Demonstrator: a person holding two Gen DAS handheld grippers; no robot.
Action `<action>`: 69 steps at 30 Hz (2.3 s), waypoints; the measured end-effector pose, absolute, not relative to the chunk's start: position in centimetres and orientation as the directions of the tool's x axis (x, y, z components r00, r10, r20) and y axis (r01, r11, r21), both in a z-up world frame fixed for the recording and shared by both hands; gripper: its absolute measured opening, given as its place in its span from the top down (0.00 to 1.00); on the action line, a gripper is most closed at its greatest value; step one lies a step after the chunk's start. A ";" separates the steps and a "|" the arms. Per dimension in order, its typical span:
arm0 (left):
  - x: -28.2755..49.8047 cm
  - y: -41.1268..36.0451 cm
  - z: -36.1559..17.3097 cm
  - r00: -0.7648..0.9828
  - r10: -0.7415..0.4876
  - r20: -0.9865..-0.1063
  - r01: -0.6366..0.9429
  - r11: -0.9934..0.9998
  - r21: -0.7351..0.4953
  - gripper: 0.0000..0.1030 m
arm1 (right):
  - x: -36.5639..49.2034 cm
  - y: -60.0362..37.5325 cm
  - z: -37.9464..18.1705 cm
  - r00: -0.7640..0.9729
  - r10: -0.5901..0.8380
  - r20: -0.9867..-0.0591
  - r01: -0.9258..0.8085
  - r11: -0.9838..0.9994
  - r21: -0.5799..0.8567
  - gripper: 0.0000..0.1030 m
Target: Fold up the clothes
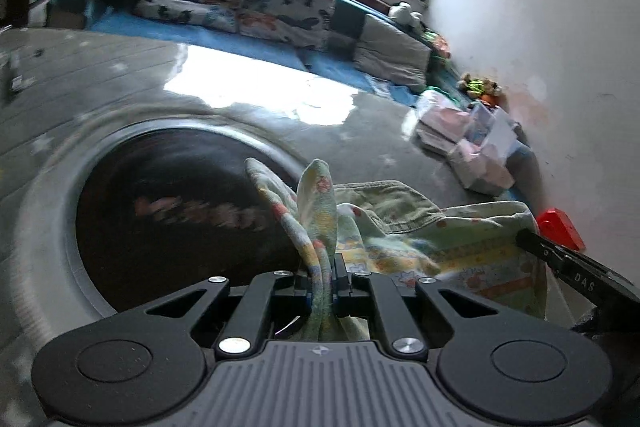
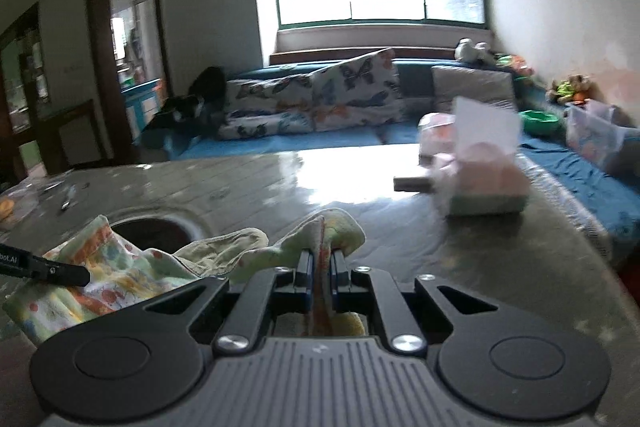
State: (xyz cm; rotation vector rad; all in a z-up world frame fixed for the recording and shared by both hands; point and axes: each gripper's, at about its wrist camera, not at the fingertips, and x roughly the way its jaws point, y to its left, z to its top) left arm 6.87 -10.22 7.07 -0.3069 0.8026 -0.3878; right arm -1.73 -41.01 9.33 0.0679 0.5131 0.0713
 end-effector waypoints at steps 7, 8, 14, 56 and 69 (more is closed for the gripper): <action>10.2 -15.6 7.5 0.603 -0.489 -0.630 0.285 0.870 -0.402 0.92 | -0.4 -45.2 9.9 0.882 -0.020 -0.471 0.047 0.998 0.044 0.93; 10.5 -16.3 7.5 0.601 -0.493 -0.629 0.296 0.868 -0.398 0.92 | -0.1 -45.7 9.8 0.881 -0.034 -0.472 0.059 0.998 0.039 0.93; 12.7 -19.7 6.9 0.578 -0.507 -0.639 0.329 0.862 -0.386 0.92 | 0.6 -48.8 8.6 0.869 -0.089 -0.488 0.128 0.991 0.046 0.93; 18.0 -28.8 3.1 0.517 -0.483 -0.707 0.384 0.869 -0.312 0.78 | 6.0 -50.0 3.2 0.755 0.037 -0.654 0.110 0.977 0.181 0.86; 10.4 -25.5 3.8 0.498 -0.508 -0.702 0.464 0.841 -0.279 0.77 | 0.2 -44.3 4.7 0.725 0.116 -0.679 -0.043 0.992 0.122 0.75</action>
